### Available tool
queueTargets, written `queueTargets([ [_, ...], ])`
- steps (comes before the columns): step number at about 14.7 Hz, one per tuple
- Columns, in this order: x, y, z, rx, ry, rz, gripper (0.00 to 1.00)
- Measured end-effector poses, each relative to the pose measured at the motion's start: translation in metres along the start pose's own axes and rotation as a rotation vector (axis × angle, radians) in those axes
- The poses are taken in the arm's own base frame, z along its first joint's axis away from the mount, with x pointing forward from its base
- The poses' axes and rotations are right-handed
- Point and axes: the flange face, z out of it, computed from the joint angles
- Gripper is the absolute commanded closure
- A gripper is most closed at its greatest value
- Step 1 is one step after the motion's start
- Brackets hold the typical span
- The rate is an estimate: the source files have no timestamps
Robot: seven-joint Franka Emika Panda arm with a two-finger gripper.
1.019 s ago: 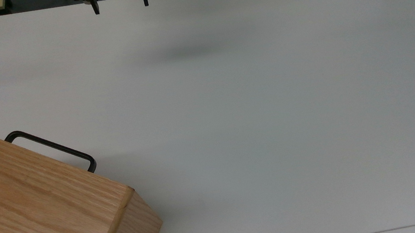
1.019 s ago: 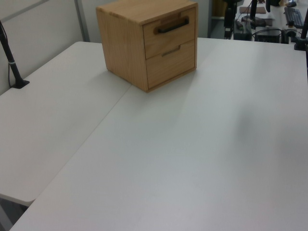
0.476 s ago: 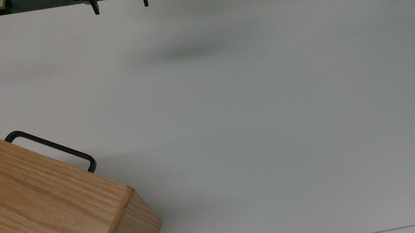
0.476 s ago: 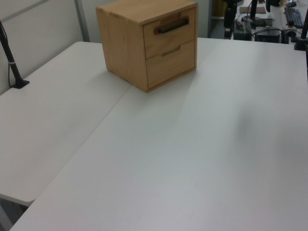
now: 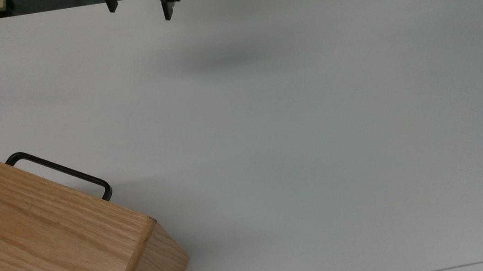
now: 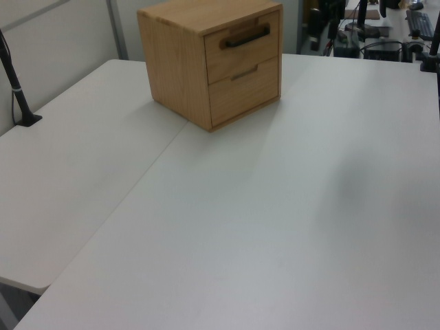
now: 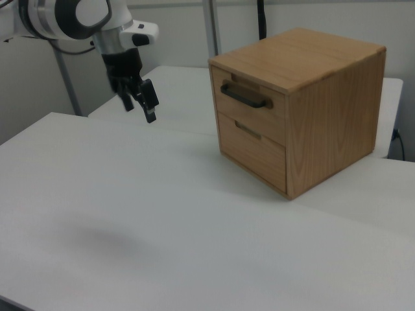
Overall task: Open the drawer by sliding it
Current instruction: 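Move the gripper down to the black handle of the upper drawer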
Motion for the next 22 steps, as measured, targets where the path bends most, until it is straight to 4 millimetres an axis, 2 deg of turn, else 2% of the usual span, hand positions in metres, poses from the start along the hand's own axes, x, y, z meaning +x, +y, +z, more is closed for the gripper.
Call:
queueTargets([
  [3, 0.01, 0.001, -0.005, 0.028, 0.074, 0.172, 0.0],
  [6, 0.035, 0.012, 0.008, 0.067, 0.151, 0.341, 0.0],
  [10, 0.064, 0.02, 0.033, 0.142, 0.205, 0.776, 0.02],
  [12, 0.074, 0.026, 0.034, 0.189, 0.229, 0.975, 0.02],
  [15, 0.1, 0.039, 0.038, 0.298, 0.295, 1.243, 0.03],
  [18, 0.125, 0.062, 0.049, 0.422, 0.346, 1.37, 0.49],
  [20, 0.134, 0.077, 0.053, 0.482, 0.342, 1.421, 0.61],
  [22, 0.138, 0.082, 0.054, 0.51, 0.353, 1.437, 0.72],
])
